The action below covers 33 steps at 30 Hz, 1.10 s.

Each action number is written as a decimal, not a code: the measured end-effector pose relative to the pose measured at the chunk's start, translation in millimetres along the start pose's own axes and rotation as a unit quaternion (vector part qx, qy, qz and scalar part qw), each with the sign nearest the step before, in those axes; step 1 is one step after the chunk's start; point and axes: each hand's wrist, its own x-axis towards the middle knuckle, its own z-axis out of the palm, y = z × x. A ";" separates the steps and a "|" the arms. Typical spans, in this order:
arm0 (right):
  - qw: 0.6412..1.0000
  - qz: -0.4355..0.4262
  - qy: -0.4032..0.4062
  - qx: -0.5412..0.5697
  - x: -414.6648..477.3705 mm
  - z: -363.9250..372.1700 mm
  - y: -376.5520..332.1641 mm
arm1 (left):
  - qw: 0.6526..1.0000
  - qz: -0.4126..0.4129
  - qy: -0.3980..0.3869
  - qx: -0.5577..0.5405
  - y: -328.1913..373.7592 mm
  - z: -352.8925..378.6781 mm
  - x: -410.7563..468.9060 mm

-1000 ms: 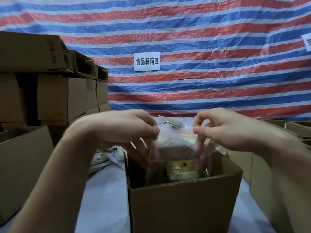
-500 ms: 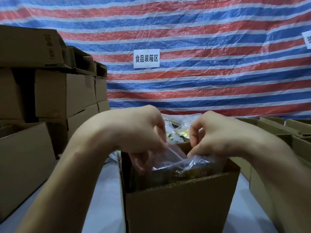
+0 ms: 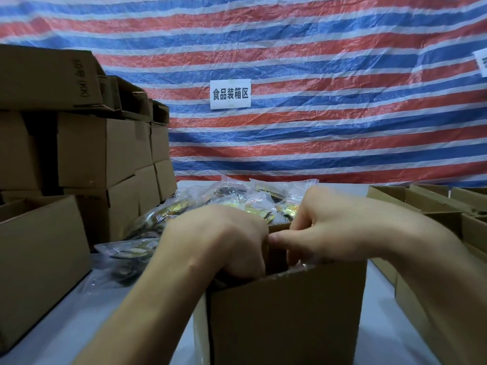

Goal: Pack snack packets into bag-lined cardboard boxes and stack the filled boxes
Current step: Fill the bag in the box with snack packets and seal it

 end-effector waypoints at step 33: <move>0.972 0.126 -0.181 -0.083 -2.1 -1.3 -9.6 | 0.941 -0.091 0.262 -0.196 -138.8 81.3 149.6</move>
